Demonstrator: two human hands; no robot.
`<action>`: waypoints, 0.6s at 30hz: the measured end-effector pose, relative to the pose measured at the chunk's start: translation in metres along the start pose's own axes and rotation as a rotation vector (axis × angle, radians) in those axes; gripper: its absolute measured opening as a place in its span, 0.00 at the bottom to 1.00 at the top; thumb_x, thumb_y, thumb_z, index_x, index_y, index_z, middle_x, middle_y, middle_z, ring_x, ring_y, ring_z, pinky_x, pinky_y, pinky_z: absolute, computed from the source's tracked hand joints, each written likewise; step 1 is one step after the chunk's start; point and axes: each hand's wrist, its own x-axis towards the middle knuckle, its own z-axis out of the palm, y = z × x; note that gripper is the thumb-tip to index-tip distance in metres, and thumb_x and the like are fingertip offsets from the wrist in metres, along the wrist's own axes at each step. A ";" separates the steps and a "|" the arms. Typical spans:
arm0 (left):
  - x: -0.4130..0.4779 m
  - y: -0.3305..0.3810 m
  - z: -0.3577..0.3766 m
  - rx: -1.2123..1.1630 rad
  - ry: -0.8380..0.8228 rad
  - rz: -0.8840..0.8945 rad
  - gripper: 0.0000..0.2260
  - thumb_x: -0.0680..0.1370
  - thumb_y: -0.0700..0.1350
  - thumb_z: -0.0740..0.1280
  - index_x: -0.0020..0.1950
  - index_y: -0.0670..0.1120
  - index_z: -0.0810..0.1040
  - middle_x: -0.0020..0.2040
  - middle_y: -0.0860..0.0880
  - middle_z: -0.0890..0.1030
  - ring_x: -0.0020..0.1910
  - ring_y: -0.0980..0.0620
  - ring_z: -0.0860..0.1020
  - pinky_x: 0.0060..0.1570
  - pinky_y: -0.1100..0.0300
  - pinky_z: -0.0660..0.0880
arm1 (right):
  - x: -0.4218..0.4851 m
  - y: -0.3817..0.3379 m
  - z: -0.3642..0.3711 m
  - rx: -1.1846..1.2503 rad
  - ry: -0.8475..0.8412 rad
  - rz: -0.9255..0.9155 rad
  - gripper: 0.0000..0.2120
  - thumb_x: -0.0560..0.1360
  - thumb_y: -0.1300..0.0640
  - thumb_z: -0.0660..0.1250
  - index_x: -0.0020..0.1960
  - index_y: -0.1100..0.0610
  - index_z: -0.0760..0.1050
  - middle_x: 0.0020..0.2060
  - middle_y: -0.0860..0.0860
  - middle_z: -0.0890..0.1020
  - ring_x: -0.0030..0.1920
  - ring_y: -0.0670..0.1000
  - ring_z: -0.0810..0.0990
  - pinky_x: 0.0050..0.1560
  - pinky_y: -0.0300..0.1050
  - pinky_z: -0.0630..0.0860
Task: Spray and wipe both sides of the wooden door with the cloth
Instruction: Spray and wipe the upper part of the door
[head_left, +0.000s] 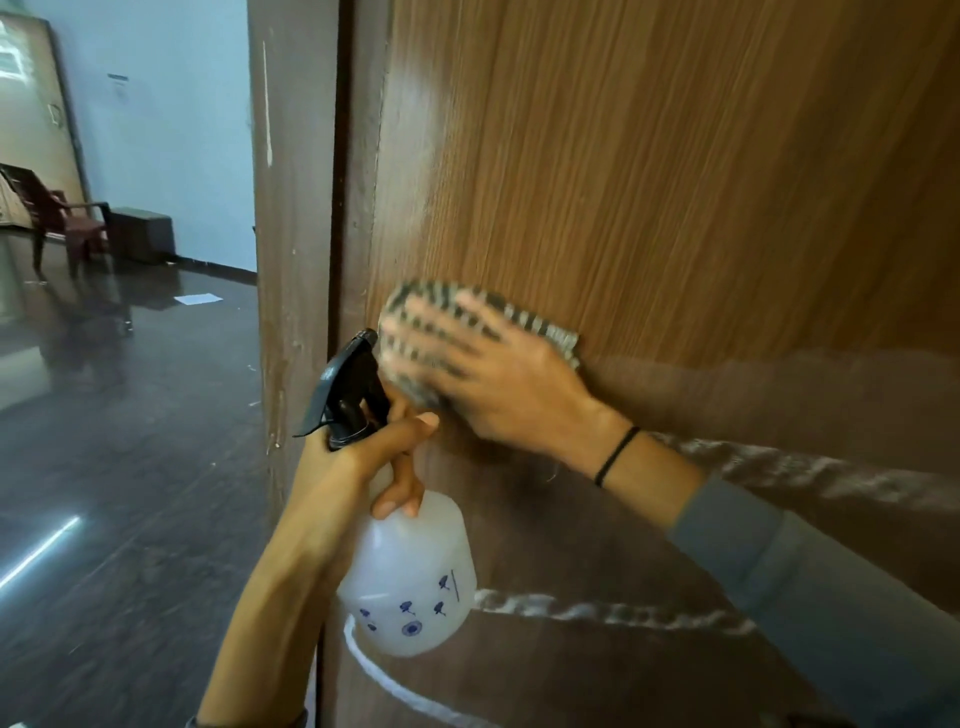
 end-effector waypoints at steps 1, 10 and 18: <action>-0.001 0.000 -0.003 -0.003 0.008 -0.007 0.14 0.76 0.32 0.68 0.36 0.43 0.67 0.22 0.46 0.60 0.18 0.50 0.57 0.25 0.57 0.68 | 0.010 0.011 -0.010 -0.017 0.015 0.092 0.29 0.82 0.55 0.56 0.82 0.52 0.54 0.82 0.55 0.55 0.82 0.57 0.51 0.80 0.61 0.49; -0.007 -0.001 -0.009 -0.067 -0.098 -0.016 0.17 0.76 0.32 0.69 0.33 0.45 0.66 0.22 0.48 0.59 0.16 0.53 0.57 0.24 0.61 0.69 | 0.057 -0.008 -0.005 0.016 0.099 0.301 0.24 0.84 0.56 0.52 0.80 0.55 0.61 0.81 0.56 0.59 0.81 0.61 0.53 0.78 0.65 0.50; -0.009 -0.006 0.007 -0.018 -0.050 0.002 0.07 0.73 0.36 0.69 0.39 0.40 0.71 0.23 0.46 0.62 0.16 0.53 0.57 0.22 0.58 0.68 | -0.002 -0.072 0.033 0.028 0.041 0.001 0.20 0.82 0.56 0.58 0.71 0.64 0.69 0.73 0.59 0.71 0.78 0.59 0.62 0.79 0.60 0.56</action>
